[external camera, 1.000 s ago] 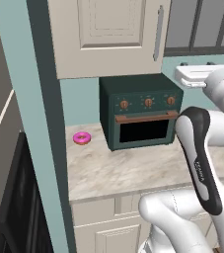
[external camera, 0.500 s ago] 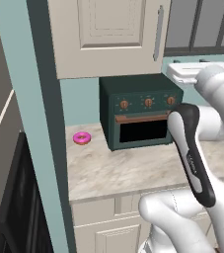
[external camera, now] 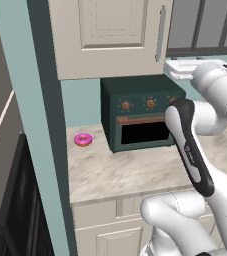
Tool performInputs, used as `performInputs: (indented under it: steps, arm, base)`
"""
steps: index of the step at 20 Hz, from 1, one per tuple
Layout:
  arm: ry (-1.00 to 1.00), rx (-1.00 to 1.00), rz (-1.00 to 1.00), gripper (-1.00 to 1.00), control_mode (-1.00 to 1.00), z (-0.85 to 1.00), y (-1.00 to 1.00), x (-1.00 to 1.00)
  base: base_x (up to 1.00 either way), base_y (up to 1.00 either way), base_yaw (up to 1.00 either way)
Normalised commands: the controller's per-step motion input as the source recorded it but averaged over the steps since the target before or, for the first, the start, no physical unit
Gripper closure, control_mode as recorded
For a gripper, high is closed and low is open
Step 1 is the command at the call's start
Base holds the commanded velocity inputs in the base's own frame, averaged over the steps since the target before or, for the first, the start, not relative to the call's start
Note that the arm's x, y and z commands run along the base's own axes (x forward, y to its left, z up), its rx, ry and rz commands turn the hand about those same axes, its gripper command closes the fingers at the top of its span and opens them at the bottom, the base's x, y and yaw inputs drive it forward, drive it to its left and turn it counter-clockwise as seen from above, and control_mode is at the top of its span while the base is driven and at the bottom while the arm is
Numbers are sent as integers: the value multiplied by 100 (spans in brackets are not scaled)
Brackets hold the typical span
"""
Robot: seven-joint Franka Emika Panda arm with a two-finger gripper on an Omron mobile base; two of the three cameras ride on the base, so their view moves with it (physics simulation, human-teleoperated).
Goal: Pick the spray and bar soap from the cabinet and place them on the counter.
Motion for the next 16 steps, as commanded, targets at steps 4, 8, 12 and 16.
performInputs:
  steps: [4, 8, 12, 16]
  arm:
    - [0, 0, 0, -100, -100, 0, -4, 31]
    - [-1, 0, 0, -100, -100, 0, -13, 25]
    - [-1, 0, 0, -100, -100, 0, -17, 25]
    - [0, 0, 0, -100, -100, 0, -11, 39]
  base:
    - [0, 0, 0]
    - [0, 0, 0]
    - [0, 0, 0]
    - [0, 0, 0]
